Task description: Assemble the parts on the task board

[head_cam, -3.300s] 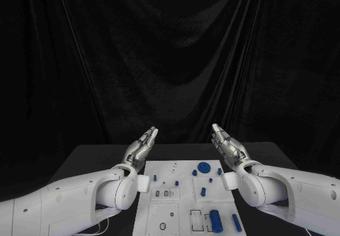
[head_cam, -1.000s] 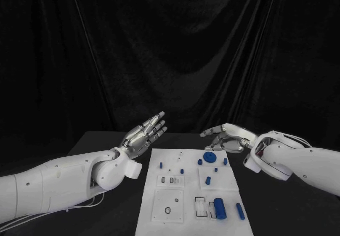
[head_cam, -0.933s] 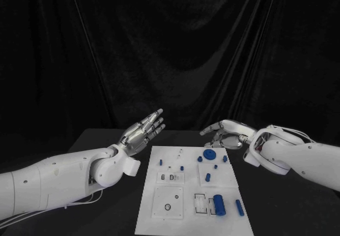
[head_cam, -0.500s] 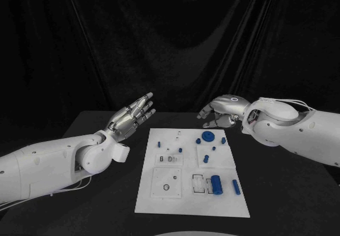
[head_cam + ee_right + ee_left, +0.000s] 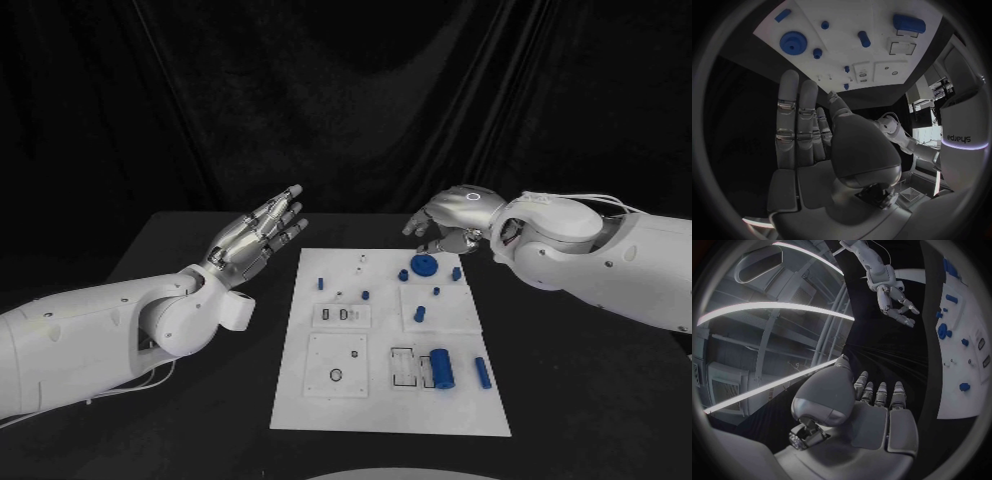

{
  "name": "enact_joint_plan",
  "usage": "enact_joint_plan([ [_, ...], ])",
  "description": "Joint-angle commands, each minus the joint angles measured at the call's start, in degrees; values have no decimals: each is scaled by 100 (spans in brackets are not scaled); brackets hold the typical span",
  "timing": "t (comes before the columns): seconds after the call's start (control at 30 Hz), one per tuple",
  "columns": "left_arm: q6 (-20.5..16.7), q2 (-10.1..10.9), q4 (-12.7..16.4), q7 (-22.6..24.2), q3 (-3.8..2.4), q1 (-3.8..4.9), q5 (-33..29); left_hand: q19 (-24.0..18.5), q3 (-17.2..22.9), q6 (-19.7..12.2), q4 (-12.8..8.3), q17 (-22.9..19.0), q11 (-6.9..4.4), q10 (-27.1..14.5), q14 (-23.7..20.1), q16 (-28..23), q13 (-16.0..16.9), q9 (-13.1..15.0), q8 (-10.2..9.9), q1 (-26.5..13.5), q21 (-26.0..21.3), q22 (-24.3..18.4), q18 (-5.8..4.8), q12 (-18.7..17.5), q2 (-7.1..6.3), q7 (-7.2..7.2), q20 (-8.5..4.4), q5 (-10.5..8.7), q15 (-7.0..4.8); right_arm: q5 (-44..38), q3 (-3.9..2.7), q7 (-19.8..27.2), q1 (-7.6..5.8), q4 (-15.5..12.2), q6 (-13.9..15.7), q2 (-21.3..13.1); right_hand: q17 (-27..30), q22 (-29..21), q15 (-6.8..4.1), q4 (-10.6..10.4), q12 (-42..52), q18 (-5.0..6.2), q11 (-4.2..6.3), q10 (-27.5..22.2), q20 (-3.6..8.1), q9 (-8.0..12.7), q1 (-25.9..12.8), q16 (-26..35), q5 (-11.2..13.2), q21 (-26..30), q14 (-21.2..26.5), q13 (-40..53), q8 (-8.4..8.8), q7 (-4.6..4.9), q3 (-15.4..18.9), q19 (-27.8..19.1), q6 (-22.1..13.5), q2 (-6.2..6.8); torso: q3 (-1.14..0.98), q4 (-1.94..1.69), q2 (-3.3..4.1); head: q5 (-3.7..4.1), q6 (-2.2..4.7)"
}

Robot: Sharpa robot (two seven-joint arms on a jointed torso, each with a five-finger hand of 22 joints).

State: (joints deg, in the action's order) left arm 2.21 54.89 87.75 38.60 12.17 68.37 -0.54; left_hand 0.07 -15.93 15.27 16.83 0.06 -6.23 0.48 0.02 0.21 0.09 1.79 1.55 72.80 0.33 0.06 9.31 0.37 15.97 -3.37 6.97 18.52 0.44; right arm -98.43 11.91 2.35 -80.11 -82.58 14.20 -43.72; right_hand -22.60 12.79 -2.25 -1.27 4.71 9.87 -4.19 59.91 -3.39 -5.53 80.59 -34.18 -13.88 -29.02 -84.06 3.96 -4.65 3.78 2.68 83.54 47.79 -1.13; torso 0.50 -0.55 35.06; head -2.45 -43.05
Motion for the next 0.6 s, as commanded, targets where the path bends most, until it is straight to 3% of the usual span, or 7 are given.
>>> enact_joint_plan([
  [0.03,12,-25,-32,273,-5,17,53,0,42,24,-11,-6,38,0,-2,-21,5,8,34,69,-25,-1,84,-23,23,17,27,71,58,-173,-5,-234,-16,17,-147,5,-24,33,-33,-8,-22,45,-4,39,36,-5,31,-48,-42,-43,-153,11,34,-15,-38,-28,12,16,1,-22,127,23,-12],
  [0.23,60,-77,-105,279,-4,17,53,-3,69,53,-10,-6,57,-3,-2,-21,4,12,39,112,-29,-3,83,-24,34,35,28,190,59,-175,-5,-232,-12,67,-250,23,-125,179,-40,14,-51,40,-4,34,47,-24,62,-239,-134,-203,-123,12,31,19,-117,-98,62,30,9,-60,197,111,-4],
  [0.37,65,-89,-131,290,-4,16,53,-7,84,66,-10,-6,63,2,-2,-21,6,13,41,135,-33,-6,84,-23,37,41,6,223,24,-176,-4,-235,-3,130,-308,35,-163,236,-42,19,-62,39,-4,22,48,-26,68,-307,-123,-264,-109,12,37,21,-147,-129,70,34,0,-97,246,166,-3],
  [0.6,95,-93,-163,295,-4,16,54,-7,108,92,-9,-6,73,4,-2,-21,6,16,46,166,-33,-6,86,-22,46,49,-21,274,-8,-176,-4,-240,35,289,-363,93,-229,346,-34,25,-82,37,-20,-23,43,-9,67,-418,-138,-375,-64,8,69,52,-196,-206,30,49,14,-149,319,146,-24],
])
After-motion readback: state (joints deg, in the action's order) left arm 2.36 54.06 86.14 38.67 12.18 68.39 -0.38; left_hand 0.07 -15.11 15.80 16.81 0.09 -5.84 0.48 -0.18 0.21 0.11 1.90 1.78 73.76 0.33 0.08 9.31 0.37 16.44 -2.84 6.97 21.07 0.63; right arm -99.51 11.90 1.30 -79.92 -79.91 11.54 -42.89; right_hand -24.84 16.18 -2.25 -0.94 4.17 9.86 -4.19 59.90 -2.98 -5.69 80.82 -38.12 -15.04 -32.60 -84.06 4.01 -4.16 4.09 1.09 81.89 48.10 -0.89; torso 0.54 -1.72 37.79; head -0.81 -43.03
